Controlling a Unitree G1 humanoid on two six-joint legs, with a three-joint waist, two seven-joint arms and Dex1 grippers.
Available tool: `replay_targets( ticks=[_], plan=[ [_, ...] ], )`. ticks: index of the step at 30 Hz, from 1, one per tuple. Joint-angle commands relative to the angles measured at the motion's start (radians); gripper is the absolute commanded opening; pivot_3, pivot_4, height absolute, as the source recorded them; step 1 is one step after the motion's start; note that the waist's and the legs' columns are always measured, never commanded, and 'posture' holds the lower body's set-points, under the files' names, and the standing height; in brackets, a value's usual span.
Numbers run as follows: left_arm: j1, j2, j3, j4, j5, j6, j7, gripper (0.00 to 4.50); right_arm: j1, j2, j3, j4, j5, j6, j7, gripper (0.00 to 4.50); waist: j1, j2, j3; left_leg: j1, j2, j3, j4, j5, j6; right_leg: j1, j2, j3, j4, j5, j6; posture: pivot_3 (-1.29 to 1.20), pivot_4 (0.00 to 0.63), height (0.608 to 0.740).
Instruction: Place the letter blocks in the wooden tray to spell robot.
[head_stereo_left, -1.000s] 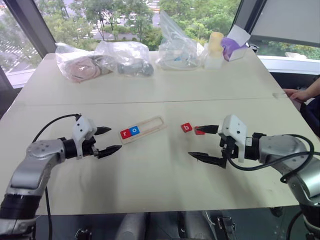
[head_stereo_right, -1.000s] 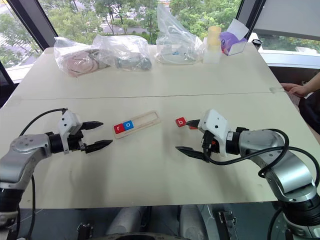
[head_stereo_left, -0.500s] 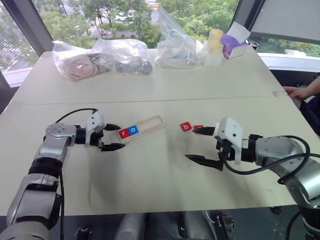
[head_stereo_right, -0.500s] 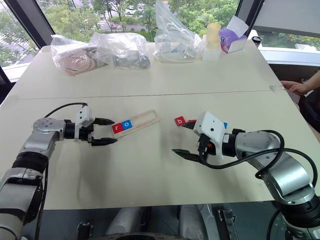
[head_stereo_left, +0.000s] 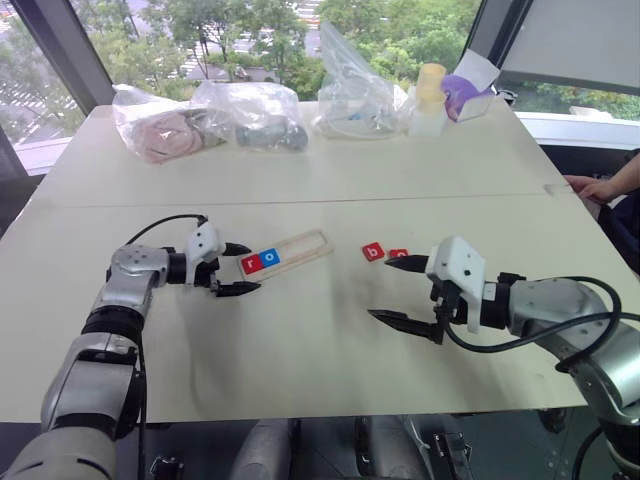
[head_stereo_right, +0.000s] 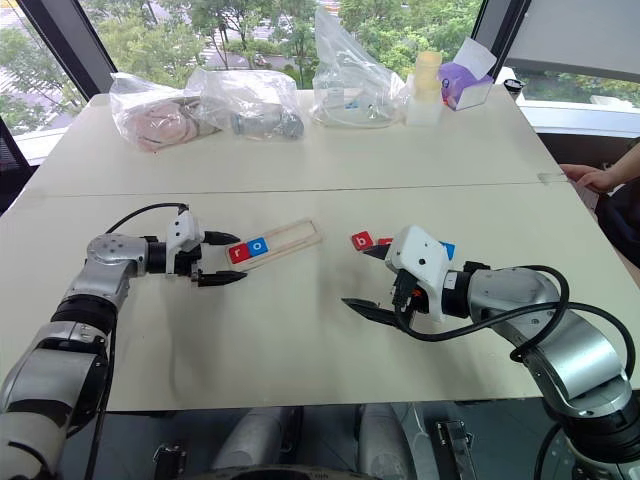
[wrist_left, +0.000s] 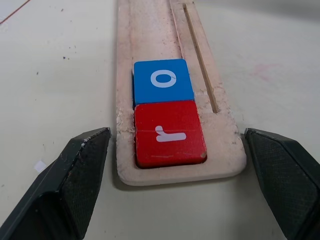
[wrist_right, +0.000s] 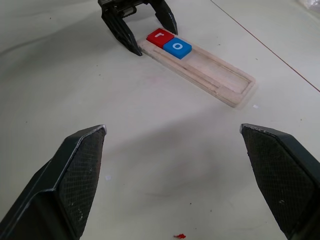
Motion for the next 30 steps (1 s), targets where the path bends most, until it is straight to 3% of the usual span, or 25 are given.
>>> replay_targets(
  ticks=[1, 7, 11, 12, 19, 24, 30],
  plan=[
    [0.006, -0.017, -0.019, 0.018, 0.050, -0.022, 0.042, 4.50, -0.014, -0.007, -0.025, -0.029, 0.007, -0.015, -0.003, 4.45, 0.001, 0.000, -0.001, 0.000, 0.000, 0.000, 0.000, 0.000, 0.000, 0.000, 0.000, 0.000, 0.000, 0.000, 0.000, 0.00, 0.150, 0.740],
    [0.017, -0.038, -0.027, 0.036, 0.072, -0.054, 0.078, 4.50, -0.020, -0.008, -0.019, -0.025, 0.000, -0.019, -0.003, 4.45, 0.002, 0.001, -0.002, 0.001, 0.000, 0.000, 0.001, 0.000, 0.000, 0.002, 0.000, 0.000, 0.001, 0.000, 0.001, 0.00, 0.150, 0.740],
    [0.023, -0.044, -0.031, 0.037, 0.079, -0.062, 0.077, 3.17, -0.023, -0.010, -0.016, -0.022, -0.002, -0.020, 0.000, 4.50, 0.002, 0.001, -0.002, 0.007, -0.001, 0.000, 0.001, 0.000, 0.000, 0.008, 0.000, 0.000, 0.000, 0.000, 0.001, 0.00, 0.150, 0.740],
    [0.028, -0.046, -0.033, 0.033, 0.079, -0.063, 0.073, 3.09, -0.024, -0.010, -0.015, -0.021, -0.003, -0.021, 0.001, 4.50, 0.001, 0.001, -0.002, 0.009, -0.001, 0.000, 0.000, 0.000, 0.000, 0.010, 0.000, 0.000, 0.000, 0.000, 0.001, 0.00, 0.150, 0.740],
    [0.098, -0.040, -0.045, -0.068, 0.050, -0.058, -0.008, 3.09, -0.029, -0.018, -0.016, -0.018, -0.005, -0.022, 0.009, 4.50, -0.001, 0.001, -0.002, 0.015, 0.000, -0.001, -0.002, 0.000, 0.000, 0.016, -0.001, 0.000, -0.002, 0.000, 0.001, 0.00, 0.150, 0.740],
    [0.232, -0.025, -0.075, -0.354, -0.028, 0.022, -0.116, 3.09, -0.034, -0.023, -0.016, -0.013, -0.007, -0.019, 0.013, 4.50, -0.003, 0.002, -0.002, 0.015, 0.000, 0.000, -0.003, -0.002, 0.002, 0.015, -0.002, 0.002, -0.003, 0.000, 0.001, 0.00, 0.150, 0.740],
    [0.346, 0.005, -0.110, -0.591, -0.046, 0.099, -0.135, 3.09, -0.043, -0.021, -0.008, -0.008, -0.005, -0.017, 0.018, 4.50, -0.002, 0.002, -0.002, 0.014, 0.000, 0.000, -0.004, -0.002, 0.003, 0.015, -0.004, 0.002, -0.005, -0.001, 0.001, 0.00, 0.150, 0.740]
  ],
)
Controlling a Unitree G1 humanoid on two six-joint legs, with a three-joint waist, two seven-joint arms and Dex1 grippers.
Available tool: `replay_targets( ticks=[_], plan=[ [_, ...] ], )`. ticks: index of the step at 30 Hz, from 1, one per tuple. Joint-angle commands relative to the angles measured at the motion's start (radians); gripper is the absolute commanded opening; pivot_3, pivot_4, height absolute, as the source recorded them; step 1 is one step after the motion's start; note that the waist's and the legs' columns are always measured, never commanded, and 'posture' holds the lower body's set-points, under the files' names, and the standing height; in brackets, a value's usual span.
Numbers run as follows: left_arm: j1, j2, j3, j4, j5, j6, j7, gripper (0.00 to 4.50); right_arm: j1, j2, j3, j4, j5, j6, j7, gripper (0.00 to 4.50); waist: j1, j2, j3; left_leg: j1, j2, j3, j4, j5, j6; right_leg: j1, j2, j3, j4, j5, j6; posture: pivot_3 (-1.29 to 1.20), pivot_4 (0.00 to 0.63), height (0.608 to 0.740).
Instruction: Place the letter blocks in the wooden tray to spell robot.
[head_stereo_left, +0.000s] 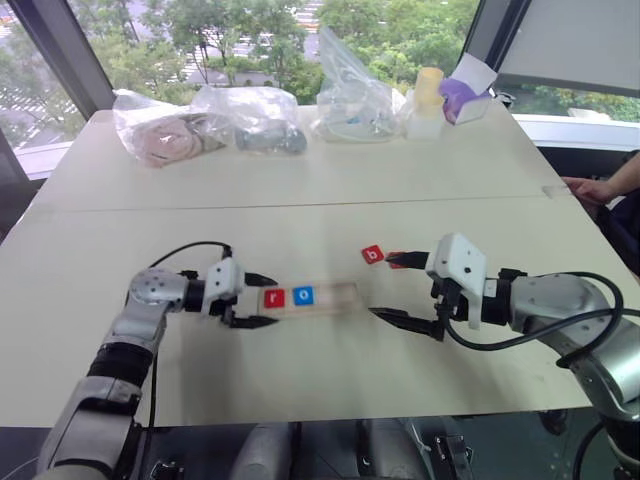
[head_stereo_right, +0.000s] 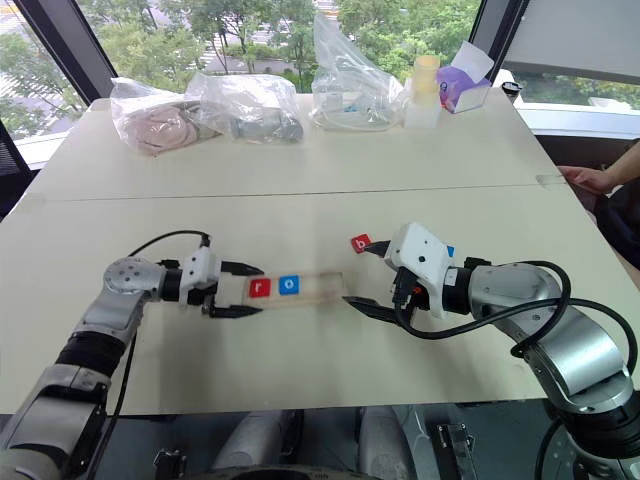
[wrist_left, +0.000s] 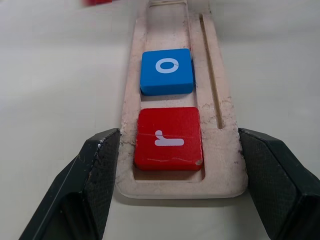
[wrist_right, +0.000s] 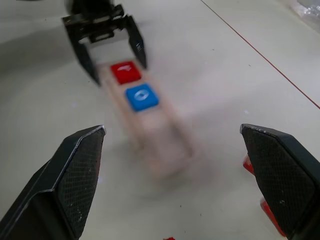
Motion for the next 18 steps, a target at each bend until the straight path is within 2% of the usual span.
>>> replay_targets(
  ticks=[1, 14, 16, 17, 18],
  plan=[
    [0.055, 0.022, -0.050, -0.091, 0.003, 0.045, -0.028, 3.09, -0.018, -0.009, -0.012, -0.013, 0.001, -0.015, 0.005, 4.50, 0.000, 0.000, 0.000, 0.000, 0.000, 0.000, 0.000, 0.000, 0.000, 0.000, 0.000, 0.000, -0.001, -0.001, -0.002, 0.00, 0.150, 0.740],
    [0.145, 0.051, -0.050, -0.223, 0.018, 0.120, 0.082, 3.09, -0.041, 0.008, 0.019, 0.008, -0.012, -0.022, 0.004, 4.50, -0.001, 0.000, 0.000, 0.000, 0.000, 0.000, -0.001, 0.000, 0.001, 0.001, 0.000, -0.001, -0.004, -0.001, -0.002, 0.00, 0.150, 0.740],
    [0.151, 0.054, -0.050, -0.240, 0.016, 0.148, 0.096, 4.12, -0.058, 0.027, 0.044, 0.029, -0.030, -0.027, -0.012, 4.50, -0.002, 0.000, 0.000, 0.000, 0.000, 0.000, -0.001, 0.000, 0.001, 0.001, 0.000, -0.001, -0.004, -0.001, -0.002, 0.00, 0.150, 0.740],
    [0.157, 0.059, -0.050, -0.256, 0.013, 0.166, 0.100, 4.47, -0.074, 0.046, 0.074, 0.058, -0.062, -0.036, -0.034, 4.50, -0.003, 0.000, 0.000, 0.000, 0.000, 0.000, -0.001, 0.000, 0.001, 0.001, 0.000, -0.001, -0.004, -0.001, -0.003, 0.00, 0.150, 0.740],
    [0.162, 0.064, -0.051, -0.270, 0.011, 0.178, 0.103, 4.47, -0.089, 0.063, 0.103, 0.088, -0.096, -0.044, -0.057, 4.50, -0.005, 0.000, 0.000, 0.000, 0.000, 0.000, -0.001, 0.000, 0.001, 0.001, 0.001, -0.001, -0.004, -0.001, -0.003, 0.00, 0.150, 0.740]
  ],
)
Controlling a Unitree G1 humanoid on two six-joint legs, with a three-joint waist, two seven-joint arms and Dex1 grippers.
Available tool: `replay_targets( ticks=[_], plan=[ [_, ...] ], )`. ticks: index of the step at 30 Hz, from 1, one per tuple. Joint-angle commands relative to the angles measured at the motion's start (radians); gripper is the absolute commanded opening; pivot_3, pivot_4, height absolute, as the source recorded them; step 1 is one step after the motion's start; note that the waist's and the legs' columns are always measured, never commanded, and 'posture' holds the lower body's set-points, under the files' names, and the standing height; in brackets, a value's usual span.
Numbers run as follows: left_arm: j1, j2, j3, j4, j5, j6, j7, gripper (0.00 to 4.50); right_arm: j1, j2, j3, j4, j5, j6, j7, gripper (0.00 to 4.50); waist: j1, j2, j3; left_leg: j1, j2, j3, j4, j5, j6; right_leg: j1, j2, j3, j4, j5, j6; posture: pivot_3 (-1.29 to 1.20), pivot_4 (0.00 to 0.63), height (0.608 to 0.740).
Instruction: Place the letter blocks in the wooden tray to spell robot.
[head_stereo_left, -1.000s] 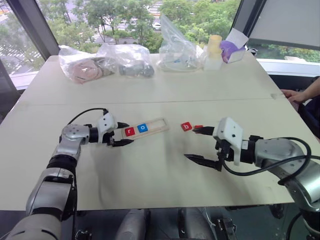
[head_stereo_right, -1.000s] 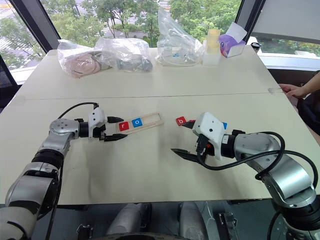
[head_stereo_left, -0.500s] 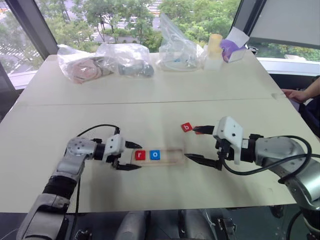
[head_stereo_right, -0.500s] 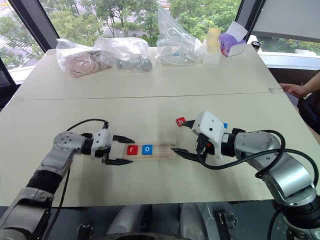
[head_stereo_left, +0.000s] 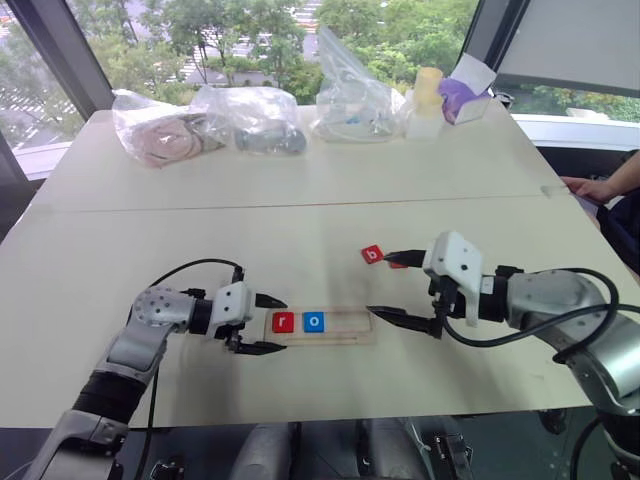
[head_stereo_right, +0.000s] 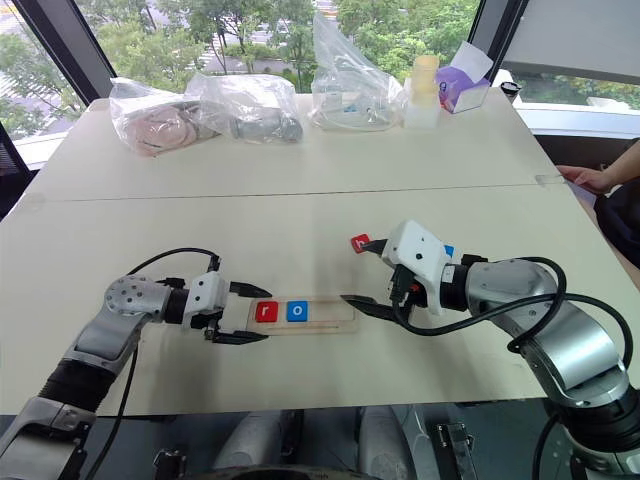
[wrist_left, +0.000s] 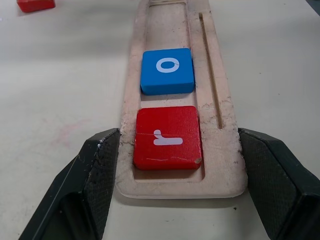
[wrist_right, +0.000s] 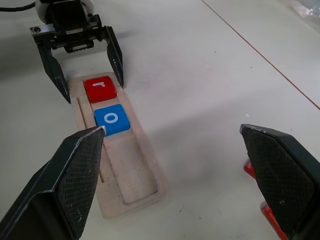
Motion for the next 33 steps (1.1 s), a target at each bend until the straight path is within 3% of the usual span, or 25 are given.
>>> replay_targets(
  ticks=[1, 7, 12, 21, 30, 33],
  plan=[
    [0.033, 0.020, -0.028, -0.042, 0.012, 0.048, 0.006, 4.47, -0.056, 0.054, 0.074, 0.074, -0.099, -0.037, -0.072, 4.50, -0.001, 0.000, 0.000, 0.000, 0.000, 0.000, 0.000, 0.000, 0.000, 0.000, 0.000, 0.000, 0.000, 0.000, 0.000, 0.00, 0.150, 0.740],
    [0.078, 0.062, 0.023, -0.118, -0.012, 0.093, 0.053, 4.47, -0.192, 0.214, 0.142, 0.283, -0.233, 0.028, -0.249, 4.50, -0.004, 0.001, 0.000, 0.000, 0.000, 0.001, 0.000, 0.000, 0.000, -0.001, 0.001, 0.001, 0.000, 0.000, 0.000, 0.00, 0.150, 0.740],
    [0.172, 0.162, 0.105, -0.202, -0.057, 0.139, 0.064, 4.47, -0.289, 0.331, 0.150, 0.405, -0.276, 0.146, -0.350, 4.50, -0.025, 0.001, 0.000, 0.000, 0.001, 0.000, -0.004, 0.000, 0.000, -0.004, 0.002, 0.002, 0.001, 0.001, 0.001, 0.00, 0.150, 0.740],
    [0.272, 0.206, 0.294, -0.363, -0.257, 0.346, 0.139, 4.47, -0.323, 0.389, 0.179, 0.450, -0.291, 0.254, -0.353, 4.50, -0.025, 0.001, 0.001, -0.001, 0.001, 0.001, -0.012, 0.003, -0.004, -0.010, 0.003, 0.003, 0.002, 0.002, 0.001, 0.00, 0.150, 0.740],
    [0.275, 0.188, 0.319, -0.448, -0.295, 0.411, 0.222, 4.47, -0.353, 0.429, 0.217, 0.533, -0.326, 0.308, -0.372, 4.50, -0.026, 0.001, 0.001, -0.001, 0.001, 0.002, -0.012, 0.003, -0.005, -0.011, 0.004, 0.004, 0.004, 0.003, 0.000, 0.00, 0.150, 0.740],
    [0.274, 0.189, 0.322, -0.459, -0.302, 0.419, 0.235, 4.50, -0.360, 0.431, 0.213, 0.536, -0.331, 0.321, -0.370, 3.64, -0.026, 0.001, 0.001, -0.001, 0.001, 0.002, -0.012, 0.003, -0.005, -0.011, 0.004, 0.004, 0.005, 0.003, 0.000, 0.00, 0.150, 0.740]
  ],
)
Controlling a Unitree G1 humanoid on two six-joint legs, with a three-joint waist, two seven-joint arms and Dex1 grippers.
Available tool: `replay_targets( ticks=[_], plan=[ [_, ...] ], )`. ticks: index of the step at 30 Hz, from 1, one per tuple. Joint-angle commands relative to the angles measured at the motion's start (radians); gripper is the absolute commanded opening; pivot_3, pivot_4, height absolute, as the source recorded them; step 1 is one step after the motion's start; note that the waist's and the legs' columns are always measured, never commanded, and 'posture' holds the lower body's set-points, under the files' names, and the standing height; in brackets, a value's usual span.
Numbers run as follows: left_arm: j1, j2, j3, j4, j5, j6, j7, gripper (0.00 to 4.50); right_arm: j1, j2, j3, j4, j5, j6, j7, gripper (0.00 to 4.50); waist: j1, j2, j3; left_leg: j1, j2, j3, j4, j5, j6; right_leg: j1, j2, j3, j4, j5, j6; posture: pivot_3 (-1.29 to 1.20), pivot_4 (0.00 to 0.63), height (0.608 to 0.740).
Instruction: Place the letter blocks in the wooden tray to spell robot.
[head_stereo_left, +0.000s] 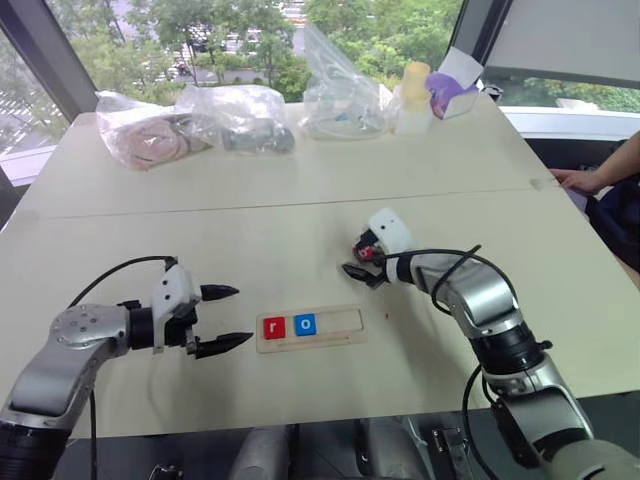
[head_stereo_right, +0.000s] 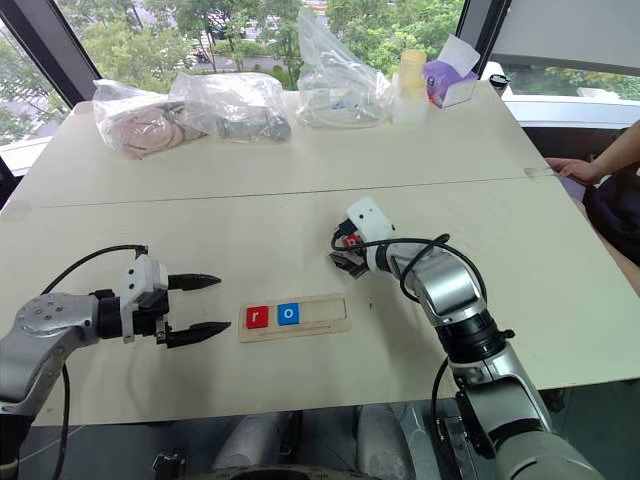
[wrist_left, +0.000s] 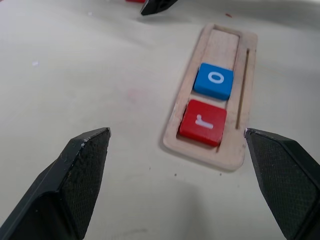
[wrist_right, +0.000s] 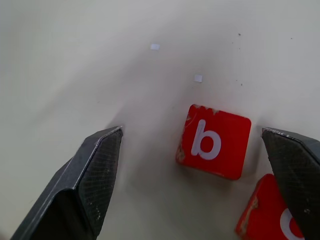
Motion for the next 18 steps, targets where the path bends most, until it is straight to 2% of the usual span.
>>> replay_targets(
  ticks=[1, 5, 10, 14, 18],
  plan=[
    [-0.002, 0.000, 0.031, -0.032, -0.024, 0.010, 0.019, 4.50, -0.014, 0.006, -0.001, 0.001, -0.008, 0.024, -0.002, 3.19, 0.000, 0.000, 0.000, 0.000, 0.000, 0.000, 0.000, 0.000, 0.000, 0.000, 0.000, 0.000, 0.000, 0.000, 0.000, 0.00, 0.150, 0.740],
    [-0.008, -0.005, 0.024, -0.036, -0.027, 0.011, 0.034, 4.50, -0.012, 0.002, 0.003, -0.016, -0.015, 0.035, -0.002, 1.16, 0.001, 0.000, 0.000, 0.000, 0.000, 0.000, 0.000, 0.000, 0.000, 0.000, 0.000, 0.000, 0.001, 0.000, 0.000, 0.00, 0.150, 0.740],
    [-0.028, -0.015, 0.013, -0.022, -0.027, 0.009, 0.039, 4.50, -0.028, -0.041, 0.021, -0.118, -0.038, 0.055, -0.008, 1.14, 0.001, 0.000, 0.000, 0.000, 0.000, 0.000, 0.000, 0.000, -0.001, -0.001, 0.000, 0.000, 0.001, 0.000, 0.000, 0.00, 0.150, 0.740],
    [-0.033, -0.020, 0.001, -0.016, -0.034, 0.012, 0.027, 4.50, -0.027, -0.088, -0.072, -0.295, 0.026, 0.219, 0.020, 1.14, 0.001, 0.000, 0.000, -0.001, 0.000, 0.001, 0.000, 0.001, -0.001, -0.002, 0.000, 0.001, 0.002, 0.000, 0.000, 0.00, 0.150, 0.740],
    [-0.044, -0.021, -0.018, -0.003, -0.036, 0.006, -0.005, 4.50, 0.083, -0.168, -0.239, -0.545, 0.125, 0.502, 0.076, 1.14, 0.009, -0.001, 0.000, -0.003, 0.000, 0.000, 0.000, 0.001, -0.001, -0.004, 0.000, 0.000, 0.002, 0.000, -0.001, 0.00, 0.150, 0.740]
  ],
)
